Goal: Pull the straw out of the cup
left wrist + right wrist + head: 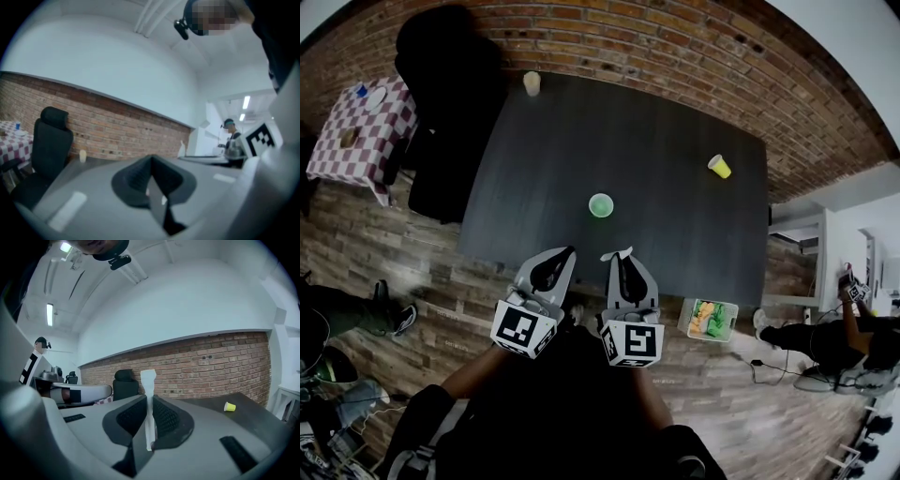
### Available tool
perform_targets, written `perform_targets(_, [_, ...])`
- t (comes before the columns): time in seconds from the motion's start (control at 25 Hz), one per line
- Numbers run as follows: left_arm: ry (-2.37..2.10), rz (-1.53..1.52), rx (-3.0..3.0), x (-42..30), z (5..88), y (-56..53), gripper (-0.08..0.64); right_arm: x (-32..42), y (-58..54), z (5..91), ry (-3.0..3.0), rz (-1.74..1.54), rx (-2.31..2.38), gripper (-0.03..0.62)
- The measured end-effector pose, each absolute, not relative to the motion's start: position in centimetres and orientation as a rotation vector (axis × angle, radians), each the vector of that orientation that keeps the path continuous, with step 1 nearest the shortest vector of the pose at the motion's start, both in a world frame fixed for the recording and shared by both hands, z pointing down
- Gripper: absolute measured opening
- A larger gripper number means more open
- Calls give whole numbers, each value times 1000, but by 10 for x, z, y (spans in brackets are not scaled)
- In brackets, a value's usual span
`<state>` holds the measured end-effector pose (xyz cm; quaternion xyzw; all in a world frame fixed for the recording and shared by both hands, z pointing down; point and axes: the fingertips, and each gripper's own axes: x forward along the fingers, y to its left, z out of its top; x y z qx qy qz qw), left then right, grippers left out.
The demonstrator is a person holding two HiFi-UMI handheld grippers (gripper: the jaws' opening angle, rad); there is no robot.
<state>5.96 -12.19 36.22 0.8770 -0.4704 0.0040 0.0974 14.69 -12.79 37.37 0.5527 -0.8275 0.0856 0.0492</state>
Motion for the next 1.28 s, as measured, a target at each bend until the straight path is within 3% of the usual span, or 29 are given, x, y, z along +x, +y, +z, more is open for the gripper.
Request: perform_targets(1.28, [-1370,2,2593,50,368,-142,5,133,-145,379,-2508,264,1673,37])
